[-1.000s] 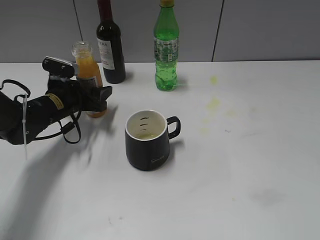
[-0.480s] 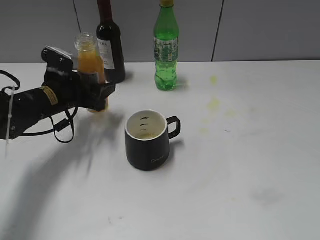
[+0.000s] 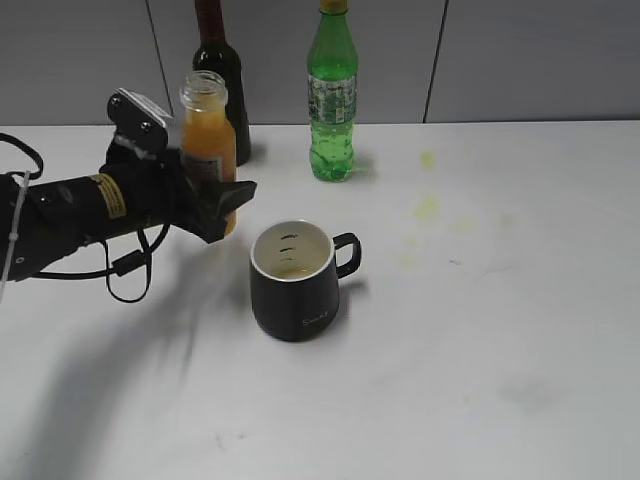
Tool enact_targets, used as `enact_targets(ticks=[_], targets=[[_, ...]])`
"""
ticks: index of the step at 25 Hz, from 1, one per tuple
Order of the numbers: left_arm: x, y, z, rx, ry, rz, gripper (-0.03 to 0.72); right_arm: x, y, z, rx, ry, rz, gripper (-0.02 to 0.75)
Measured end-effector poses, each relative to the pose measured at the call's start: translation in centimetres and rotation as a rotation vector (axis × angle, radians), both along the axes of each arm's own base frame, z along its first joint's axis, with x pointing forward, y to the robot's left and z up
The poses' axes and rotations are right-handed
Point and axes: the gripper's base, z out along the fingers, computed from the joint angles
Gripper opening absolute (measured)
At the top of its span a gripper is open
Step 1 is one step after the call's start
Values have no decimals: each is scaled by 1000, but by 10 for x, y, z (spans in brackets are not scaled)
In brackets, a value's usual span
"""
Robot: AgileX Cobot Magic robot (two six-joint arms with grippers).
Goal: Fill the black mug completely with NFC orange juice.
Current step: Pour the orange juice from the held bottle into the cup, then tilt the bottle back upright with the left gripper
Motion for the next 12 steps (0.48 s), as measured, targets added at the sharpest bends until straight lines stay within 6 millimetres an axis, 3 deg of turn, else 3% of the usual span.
enact_targets(ticks=[12], targets=[[-2,-4,-2,112,-64,-51,468,0,0,0,0,0,0,553]])
